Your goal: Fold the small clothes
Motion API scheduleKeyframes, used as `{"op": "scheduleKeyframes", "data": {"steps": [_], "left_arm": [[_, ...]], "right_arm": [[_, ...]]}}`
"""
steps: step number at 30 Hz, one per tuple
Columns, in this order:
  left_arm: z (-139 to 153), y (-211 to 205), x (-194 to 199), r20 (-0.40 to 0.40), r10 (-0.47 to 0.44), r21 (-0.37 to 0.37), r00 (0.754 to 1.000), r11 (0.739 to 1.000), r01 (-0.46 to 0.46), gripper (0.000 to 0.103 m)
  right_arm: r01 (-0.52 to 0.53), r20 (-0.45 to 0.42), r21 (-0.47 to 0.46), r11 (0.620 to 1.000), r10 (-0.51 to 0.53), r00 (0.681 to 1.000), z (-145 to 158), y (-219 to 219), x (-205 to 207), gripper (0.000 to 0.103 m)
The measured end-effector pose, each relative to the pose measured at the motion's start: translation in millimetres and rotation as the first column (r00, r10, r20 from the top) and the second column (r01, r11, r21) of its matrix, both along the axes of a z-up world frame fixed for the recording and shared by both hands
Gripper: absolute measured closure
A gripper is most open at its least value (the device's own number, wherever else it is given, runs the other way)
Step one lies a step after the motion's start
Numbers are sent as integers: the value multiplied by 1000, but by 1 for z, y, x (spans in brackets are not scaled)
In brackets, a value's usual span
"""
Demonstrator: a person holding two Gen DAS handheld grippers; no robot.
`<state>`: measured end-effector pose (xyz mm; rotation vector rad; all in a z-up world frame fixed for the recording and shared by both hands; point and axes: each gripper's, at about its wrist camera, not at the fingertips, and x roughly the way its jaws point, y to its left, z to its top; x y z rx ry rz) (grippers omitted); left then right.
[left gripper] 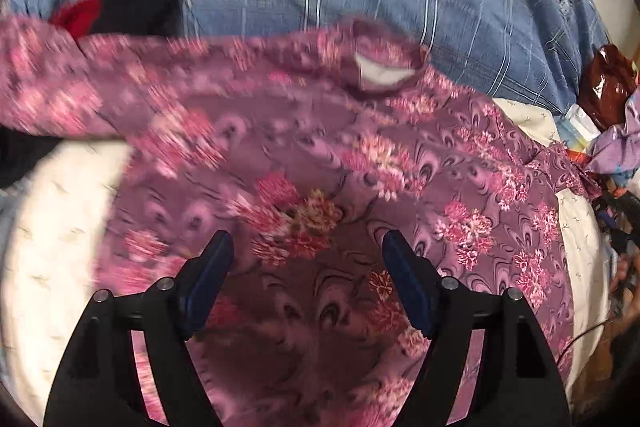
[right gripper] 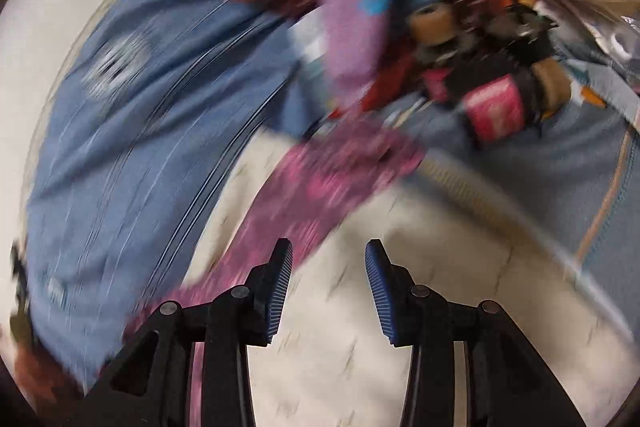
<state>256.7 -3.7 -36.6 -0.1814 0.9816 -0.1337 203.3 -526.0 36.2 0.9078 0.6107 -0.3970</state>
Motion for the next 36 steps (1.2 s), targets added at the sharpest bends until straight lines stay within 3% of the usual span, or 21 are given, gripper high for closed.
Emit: {"op": "scheduleKeyframes", "data": {"steps": [2,5,8,10,13,17,19,23,26,29,32,36], "left_arm": [[-11,1,7,-34,12,-55,999,998,-14,26],[-9,-6,9,7,2,-13,1000,1000,-2,24],[-10,-9,9,17,-12,6,1000,1000,12,23],[-11,-10,9,22,-17,10,1000,1000,17,21],[-13,-15,11,28,-28,31,999,999,27,20],[-13,-17,12,32,-26,33,999,999,25,20],[-13,-18,12,32,-25,35,999,999,24,20],[-11,-16,13,26,-25,14,999,1000,25,20],[-1,-9,11,41,-13,-52,999,999,15,20],[11,-4,6,91,13,-32,996,999,-10,20],[15,3,5,112,37,-9,993,999,-36,20],[18,17,6,120,75,-9,990,997,-74,20]], "right_arm": [[41,-41,-54,998,-43,998,-2,-13,14,62],[4,-135,-214,977,-33,990,3,-10,33,58],[-70,-211,-368,927,-10,977,4,5,43,51],[-123,-265,-449,885,-1,964,2,11,50,40],[-184,-336,-526,830,-4,942,-2,9,64,40],[-199,-336,-515,834,18,942,-4,-3,76,45],[-231,-344,-520,822,45,938,-1,-2,80,96],[-267,-321,-511,817,107,941,13,8,79,98],[-238,-231,-488,840,139,963,36,19,67,98],[-253,-137,-433,865,214,967,57,42,62,98],[-314,-57,-368,875,316,947,70,82,69,98],[-440,15,-286,851,463,886,76,161,93,98]]}}
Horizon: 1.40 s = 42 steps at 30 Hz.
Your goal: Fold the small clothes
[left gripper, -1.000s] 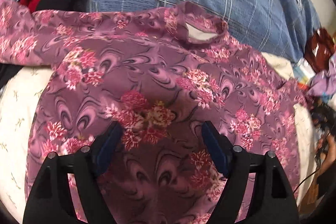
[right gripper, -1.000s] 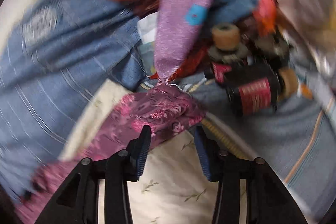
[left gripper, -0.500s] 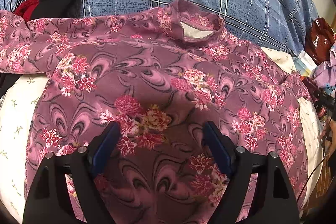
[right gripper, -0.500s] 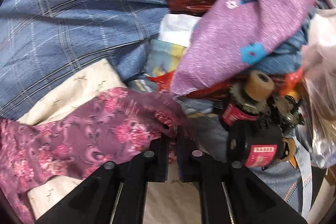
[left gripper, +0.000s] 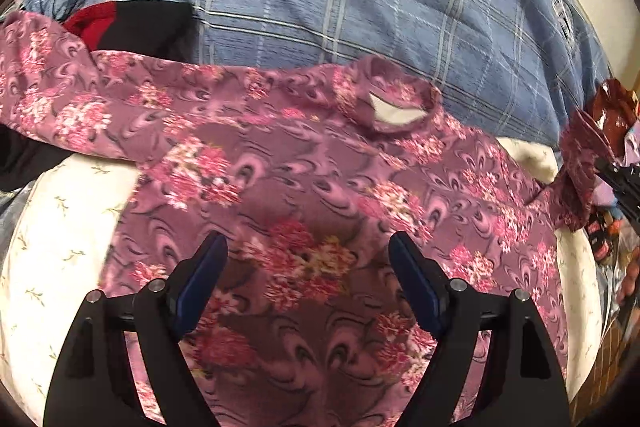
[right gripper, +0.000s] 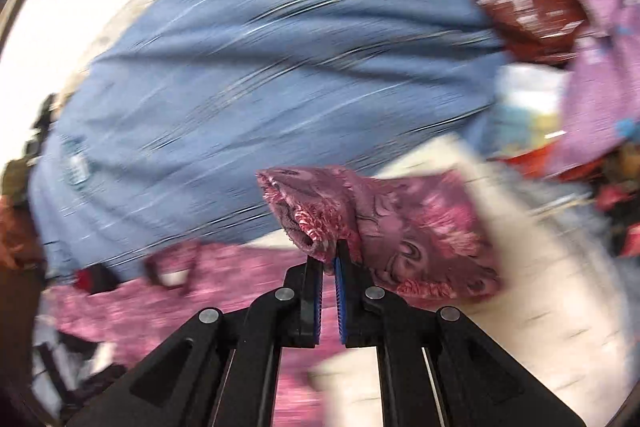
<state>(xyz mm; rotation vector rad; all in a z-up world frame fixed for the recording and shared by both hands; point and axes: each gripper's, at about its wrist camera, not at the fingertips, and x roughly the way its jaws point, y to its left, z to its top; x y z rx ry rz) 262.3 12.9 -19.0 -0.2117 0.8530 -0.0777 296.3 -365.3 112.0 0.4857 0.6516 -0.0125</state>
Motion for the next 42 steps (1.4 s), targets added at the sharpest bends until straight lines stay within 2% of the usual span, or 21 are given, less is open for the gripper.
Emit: {"op": "scheduleKeyframes", "data": {"steps": [5,8,11,16,18,20,21,23,25,27,28,30,32,33,35,39,41,42], "left_arm": [[7,21,-1,30,76,33,997,997,-77,20],[8,37,-2,32,123,39,992,991,-124,20],[10,59,0,26,173,13,985,985,-174,20],[6,98,3,-15,256,-66,967,964,-256,20],[3,110,3,-34,269,-103,962,957,-272,20],[0,115,4,-48,273,-128,961,952,-277,20],[-1,115,5,-54,268,-144,962,951,-273,20],[-2,112,5,-61,246,-170,967,952,-253,20],[-4,102,7,-67,201,-201,977,957,-210,20],[-6,85,10,-76,131,-228,988,963,-145,20],[-7,77,9,-76,98,-235,992,965,-113,20],[-10,58,7,-75,37,-220,996,974,-53,20],[-13,40,6,-71,-9,-208,997,978,-6,20],[-13,33,6,-69,-24,-206,997,978,9,20],[-13,26,4,-64,-49,-224,997,974,34,20],[-6,23,12,-61,-56,-250,997,967,39,20],[-1,23,20,-64,-44,-242,997,970,28,20],[3,24,23,-70,-34,-229,997,973,17,20]], "right_arm": [[-185,2,60,981,185,983,-3,106,30,98],[-277,-8,86,957,278,960,-13,172,44,98],[-354,-30,101,930,359,933,-29,235,63,97],[-410,-64,140,901,421,905,-56,297,77,96],[-410,-138,165,897,432,891,-76,314,85,89],[-401,-211,186,897,435,875,-89,316,87,88],[-401,-227,204,893,442,868,-93,314,83,88],[-412,-201,235,880,459,866,-87,300,70,85],[-409,-159,256,876,456,876,-76,275,53,74],[-363,-122,258,896,402,907,-66,229,28,66],[-337,-117,256,906,375,919,-65,216,23,66],[-237,-112,271,933,276,955,-70,162,4,66],[-132,-109,317,939,175,979,-79,121,-6,66],[-53,-100,387,921,99,990,-89,91,-14,66],[38,-97,486,873,11,995,-107,58,-20,66],[104,-75,631,769,-72,995,-134,21,-18,68],[112,-58,670,734,-99,993,-140,15,-15,69],[123,-55,691,713,-117,992,-143,12,-14,77]]}}
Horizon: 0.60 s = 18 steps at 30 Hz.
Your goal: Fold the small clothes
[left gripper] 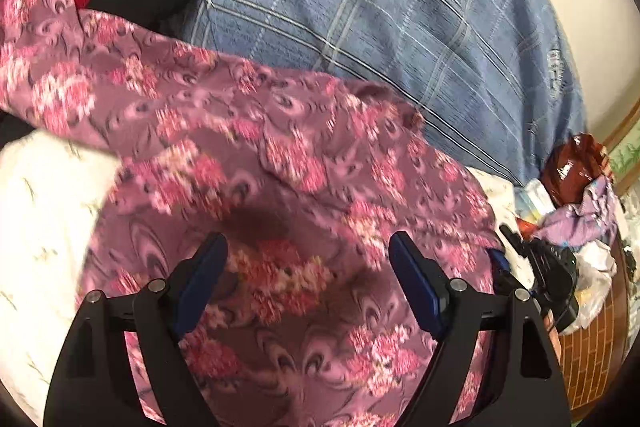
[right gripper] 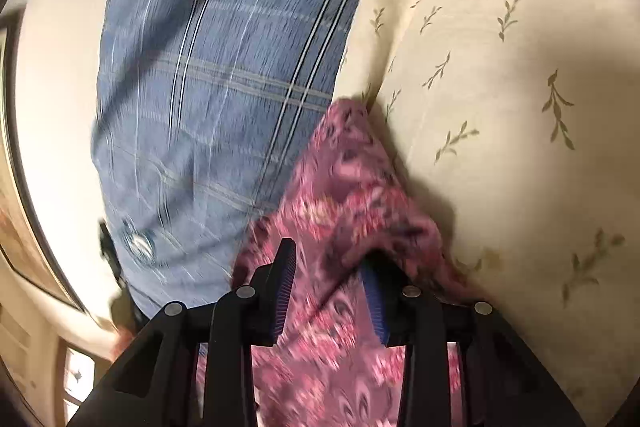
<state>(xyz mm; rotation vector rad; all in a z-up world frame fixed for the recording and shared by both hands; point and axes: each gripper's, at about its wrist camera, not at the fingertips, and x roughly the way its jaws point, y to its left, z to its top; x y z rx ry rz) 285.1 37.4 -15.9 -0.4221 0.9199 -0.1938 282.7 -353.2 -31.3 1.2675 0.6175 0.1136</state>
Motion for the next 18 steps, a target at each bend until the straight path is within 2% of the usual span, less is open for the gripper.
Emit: {"op": "scheduleKeyframes", "data": {"steps": [1,2,3,5,8,10,12,14,16,17,18], "left_arm": [[5,3,3,1,9,12,1000,1000,-9,20],[12,6,7,10,21,26,1000,999,-21,20],[16,9,11,12,38,40,999,998,-39,20],[21,20,26,-18,79,44,997,996,-78,20],[16,29,60,-99,91,25,991,996,-89,20],[6,28,80,-161,86,26,983,996,-83,20],[-3,19,96,-201,65,50,977,997,-56,20],[-16,5,109,-238,16,86,971,996,4,20],[-31,-9,118,-295,-43,74,955,995,68,21],[-34,-13,117,-289,-63,38,955,996,77,23],[-33,-18,113,-252,-91,-12,963,996,91,50]], "right_arm": [[-3,-10,12,1000,3,1000,1,-3,2,101],[-10,-7,25,1000,10,1000,3,-3,3,99],[-16,48,46,999,14,999,11,-3,-1,99],[-38,74,-12,999,39,997,23,-1,-3,99],[-66,26,-81,995,69,997,16,-3,-3,97],[-59,-3,-50,997,59,998,3,-7,-3,95],[-48,11,-4,999,48,999,-6,-10,-7,98],[-53,20,1,999,53,998,-7,-10,-8,97],[-64,14,-3,998,64,998,-7,-12,-8,97],[-65,14,0,998,65,998,-7,-12,-8,97],[-63,13,3,998,63,998,-5,-10,-5,97]]}}
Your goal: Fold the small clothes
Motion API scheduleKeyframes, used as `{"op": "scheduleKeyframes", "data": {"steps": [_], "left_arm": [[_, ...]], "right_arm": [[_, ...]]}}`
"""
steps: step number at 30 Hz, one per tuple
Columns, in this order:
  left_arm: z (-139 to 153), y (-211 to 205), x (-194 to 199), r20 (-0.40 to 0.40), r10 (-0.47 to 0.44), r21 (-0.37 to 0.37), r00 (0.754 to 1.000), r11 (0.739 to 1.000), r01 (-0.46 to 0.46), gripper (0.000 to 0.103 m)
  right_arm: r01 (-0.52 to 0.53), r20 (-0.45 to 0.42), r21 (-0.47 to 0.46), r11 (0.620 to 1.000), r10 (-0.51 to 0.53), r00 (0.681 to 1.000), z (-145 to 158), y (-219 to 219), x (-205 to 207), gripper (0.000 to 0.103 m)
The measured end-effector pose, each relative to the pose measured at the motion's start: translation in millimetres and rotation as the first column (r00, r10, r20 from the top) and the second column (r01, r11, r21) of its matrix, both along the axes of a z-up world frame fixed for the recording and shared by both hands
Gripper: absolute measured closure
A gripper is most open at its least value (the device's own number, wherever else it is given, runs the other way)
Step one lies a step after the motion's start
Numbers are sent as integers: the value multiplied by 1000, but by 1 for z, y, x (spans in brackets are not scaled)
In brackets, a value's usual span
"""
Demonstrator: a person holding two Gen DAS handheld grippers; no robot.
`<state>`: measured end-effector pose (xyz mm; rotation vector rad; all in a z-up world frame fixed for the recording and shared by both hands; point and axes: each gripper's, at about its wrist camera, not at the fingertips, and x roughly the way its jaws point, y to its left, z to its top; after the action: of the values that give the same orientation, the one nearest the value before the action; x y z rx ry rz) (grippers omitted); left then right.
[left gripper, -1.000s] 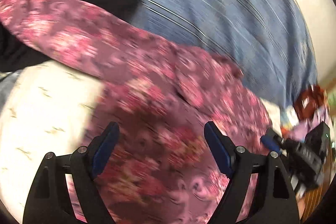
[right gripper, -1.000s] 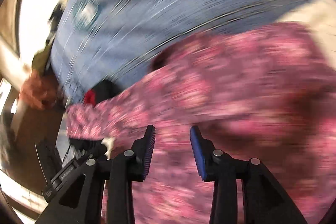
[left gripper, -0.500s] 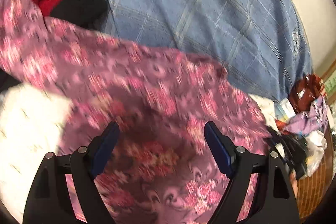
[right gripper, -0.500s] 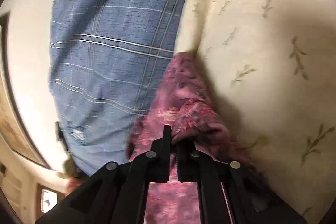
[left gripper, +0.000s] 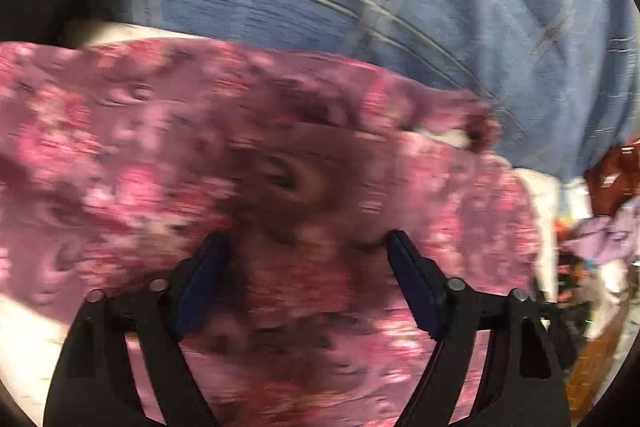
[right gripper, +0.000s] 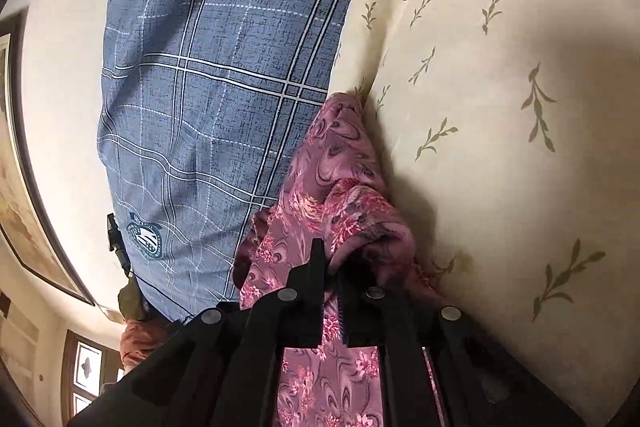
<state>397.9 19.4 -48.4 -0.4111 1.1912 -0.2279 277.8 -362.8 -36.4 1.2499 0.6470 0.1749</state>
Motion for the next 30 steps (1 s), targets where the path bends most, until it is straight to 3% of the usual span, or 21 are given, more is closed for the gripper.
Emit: {"op": "scheduleKeyframes", "data": {"steps": [1,3,6,9,12,14,16,18,21,23,25,27,30], "left_arm": [[3,-4,-3,15,-16,-19,1000,1000,16,94],[12,-9,-10,37,-18,-35,999,999,19,97],[49,-7,-31,143,-9,-34,990,999,14,97],[69,1,-48,176,4,-32,984,999,2,97],[53,11,-55,153,34,10,988,999,-36,96],[23,12,-47,78,62,93,995,993,-69,96],[-3,19,-43,-12,78,111,997,991,-76,95],[1,28,-50,12,98,68,995,993,-99,90],[34,39,-69,112,124,97,986,986,-135,88],[57,40,-84,203,121,106,972,984,-145,85],[71,34,-82,251,108,96,962,986,-136,66],[73,15,-77,266,64,114,962,989,-98,57],[55,-18,-67,243,-25,158,970,987,-14,57]], "right_arm": [[3,0,1,1000,-3,1000,0,-1,0,97],[2,6,-6,1000,-2,1000,1,-1,2,98],[-1,27,-7,1000,1,1000,14,-2,-2,99],[3,104,-34,999,1,995,37,-1,-18,99],[-10,80,-33,999,13,997,28,0,-29,99],[-36,-28,-65,997,34,999,7,5,-27,99],[-72,-49,-103,992,67,997,2,12,-24,101],[-109,-76,-204,973,95,993,20,19,-27,91],[-156,-99,-233,960,136,986,40,17,-44,89],[-113,-70,-265,958,98,993,53,9,-61,89],[-26,19,-280,960,32,999,70,-1,-73,89],[-5,75,-295,955,28,997,81,-2,-62,85],[-46,80,-324,945,75,994,82,11,-34,83]]}}
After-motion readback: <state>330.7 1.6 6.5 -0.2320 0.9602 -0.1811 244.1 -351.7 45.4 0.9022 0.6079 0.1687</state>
